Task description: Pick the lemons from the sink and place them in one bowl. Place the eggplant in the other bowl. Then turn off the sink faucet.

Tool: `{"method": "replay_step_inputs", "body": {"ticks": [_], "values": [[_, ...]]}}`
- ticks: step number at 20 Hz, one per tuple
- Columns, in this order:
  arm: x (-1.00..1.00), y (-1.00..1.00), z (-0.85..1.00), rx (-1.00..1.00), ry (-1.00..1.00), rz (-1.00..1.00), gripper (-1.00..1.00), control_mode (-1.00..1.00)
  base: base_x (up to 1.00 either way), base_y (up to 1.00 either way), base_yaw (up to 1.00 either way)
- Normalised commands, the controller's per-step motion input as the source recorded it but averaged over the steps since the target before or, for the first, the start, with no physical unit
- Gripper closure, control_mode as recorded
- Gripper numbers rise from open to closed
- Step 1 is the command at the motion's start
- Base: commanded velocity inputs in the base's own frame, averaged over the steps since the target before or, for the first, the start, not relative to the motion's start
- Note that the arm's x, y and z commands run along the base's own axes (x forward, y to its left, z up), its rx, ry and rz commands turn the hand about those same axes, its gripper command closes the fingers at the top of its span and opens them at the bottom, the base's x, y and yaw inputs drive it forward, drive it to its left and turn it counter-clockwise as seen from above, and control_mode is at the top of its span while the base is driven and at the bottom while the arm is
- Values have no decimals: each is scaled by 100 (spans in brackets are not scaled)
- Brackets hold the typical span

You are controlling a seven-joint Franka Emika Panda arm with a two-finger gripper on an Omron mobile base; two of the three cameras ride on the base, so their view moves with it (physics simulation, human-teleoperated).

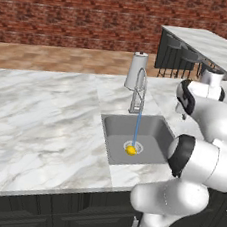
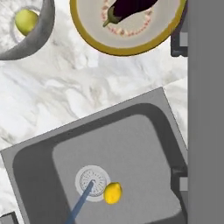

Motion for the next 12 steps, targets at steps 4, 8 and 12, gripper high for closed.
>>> {"method": "replay_step_inputs", "body": {"ticks": [4, 8, 12], "values": [[-20, 85, 0, 23, 5, 14, -100, -100, 0, 0, 0], [-32, 79, 0, 18, 0, 16, -100, -100, 0, 0, 0], [-25, 77, -32, 3, -6, 17, -100, -100, 0, 0, 0]]}}
